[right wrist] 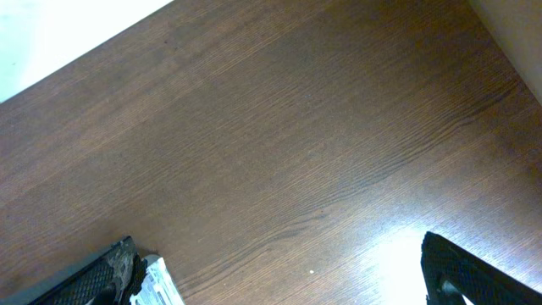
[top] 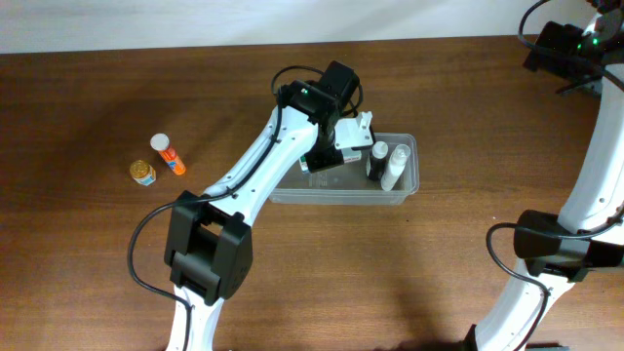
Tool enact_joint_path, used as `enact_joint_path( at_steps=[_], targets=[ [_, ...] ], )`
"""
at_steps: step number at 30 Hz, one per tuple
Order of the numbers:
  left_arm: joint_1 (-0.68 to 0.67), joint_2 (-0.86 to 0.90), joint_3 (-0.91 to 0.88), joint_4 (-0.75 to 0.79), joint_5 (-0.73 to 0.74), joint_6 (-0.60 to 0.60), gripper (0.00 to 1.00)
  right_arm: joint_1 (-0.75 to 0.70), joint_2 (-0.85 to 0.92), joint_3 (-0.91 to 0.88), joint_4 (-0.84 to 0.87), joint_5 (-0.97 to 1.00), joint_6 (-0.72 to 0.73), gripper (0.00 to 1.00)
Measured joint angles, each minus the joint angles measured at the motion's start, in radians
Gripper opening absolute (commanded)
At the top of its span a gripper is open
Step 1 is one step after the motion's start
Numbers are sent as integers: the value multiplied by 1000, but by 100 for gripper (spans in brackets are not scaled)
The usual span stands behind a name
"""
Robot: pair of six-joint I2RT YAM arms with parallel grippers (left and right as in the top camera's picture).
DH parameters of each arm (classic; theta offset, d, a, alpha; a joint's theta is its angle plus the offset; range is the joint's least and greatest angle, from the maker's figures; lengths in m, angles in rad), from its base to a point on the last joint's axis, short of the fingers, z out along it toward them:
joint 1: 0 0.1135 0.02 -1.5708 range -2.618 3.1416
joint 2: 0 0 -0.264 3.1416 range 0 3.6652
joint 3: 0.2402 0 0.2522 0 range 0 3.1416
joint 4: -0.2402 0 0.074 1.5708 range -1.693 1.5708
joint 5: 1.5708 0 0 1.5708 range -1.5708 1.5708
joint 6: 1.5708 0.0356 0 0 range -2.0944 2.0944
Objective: Pack container
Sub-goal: 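Lift the medicine box and lower it into the container, then release the box and move the left gripper back to the orange tube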
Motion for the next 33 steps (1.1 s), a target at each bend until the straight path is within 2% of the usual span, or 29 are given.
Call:
enact_joint_path(
  at_steps=[9, 19, 23, 26, 30, 33],
  targets=[
    [-27, 0, 0, -29, 32, 81, 52, 0, 0, 0, 0, 0, 0, 98],
    [-40, 0, 0, 13, 22, 87, 54, 0, 0, 0, 0, 0, 0, 98],
    [-38, 0, 0, 50, -35, -38, 59, 0, 0, 0, 0, 0, 0, 98],
    [-19, 0, 0, 48, -60, -209, 59, 0, 0, 0, 0, 0, 0, 98],
    [61, 0, 0, -12, -65, -501, 61, 0, 0, 0, 0, 0, 0, 98],
    [127, 0, 10, -76, -40, -615, 61, 0, 0, 0, 0, 0, 0, 98]
  ],
)
